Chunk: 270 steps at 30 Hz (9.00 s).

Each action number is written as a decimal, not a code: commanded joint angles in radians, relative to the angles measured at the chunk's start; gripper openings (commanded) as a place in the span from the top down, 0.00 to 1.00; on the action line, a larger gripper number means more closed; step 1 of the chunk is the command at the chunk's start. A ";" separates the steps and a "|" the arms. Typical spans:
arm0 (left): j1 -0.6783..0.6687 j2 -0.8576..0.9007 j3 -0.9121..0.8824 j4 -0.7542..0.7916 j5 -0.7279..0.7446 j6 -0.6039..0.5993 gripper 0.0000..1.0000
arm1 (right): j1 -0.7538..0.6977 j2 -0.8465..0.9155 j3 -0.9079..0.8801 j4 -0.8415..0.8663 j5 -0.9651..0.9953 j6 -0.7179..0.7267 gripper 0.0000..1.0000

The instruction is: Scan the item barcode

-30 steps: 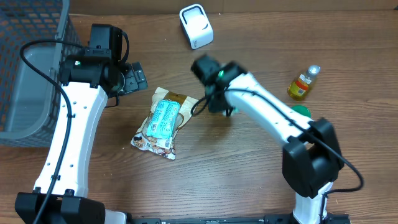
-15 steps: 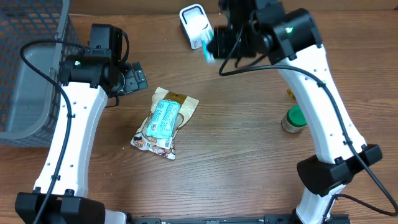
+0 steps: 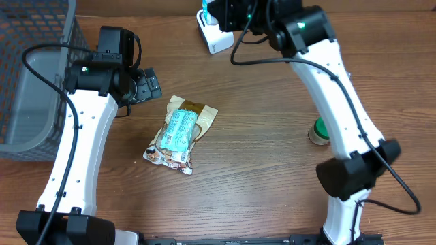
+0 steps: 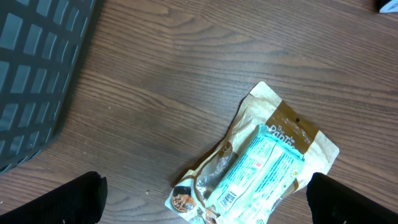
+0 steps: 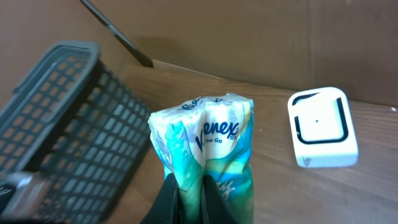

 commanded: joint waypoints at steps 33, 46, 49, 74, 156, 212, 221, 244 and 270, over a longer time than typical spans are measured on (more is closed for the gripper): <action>0.002 -0.001 0.016 0.001 0.005 0.019 0.00 | -0.075 0.469 0.013 0.550 0.019 0.378 0.96; 0.002 -0.001 0.016 0.001 0.005 0.019 0.00 | -0.075 0.513 0.014 0.583 0.000 0.444 0.96; 0.002 -0.001 0.016 0.001 0.005 0.019 0.00 | -0.085 0.502 0.018 0.589 -0.087 0.397 0.96; 0.002 -0.001 0.016 0.001 0.005 0.019 0.00 | -0.156 0.023 0.014 -0.563 -0.014 0.074 0.96; 0.002 -0.001 0.016 0.001 0.005 0.019 0.00 | 0.005 0.021 -0.659 -0.051 -0.291 0.142 0.51; 0.002 -0.001 0.016 0.001 0.005 0.019 0.00 | 0.002 -0.066 -0.650 0.175 -0.211 0.470 0.96; 0.002 -0.001 0.016 0.001 0.005 0.019 0.00 | -0.090 -0.066 -0.661 -0.097 0.094 0.472 0.96; 0.002 -0.001 0.016 0.001 0.005 0.019 0.00 | -0.024 -0.066 -0.662 -0.473 0.291 0.396 0.96; 0.002 -0.001 0.016 0.001 0.005 0.019 0.00 | 0.181 -0.065 -0.880 0.040 0.129 0.357 0.94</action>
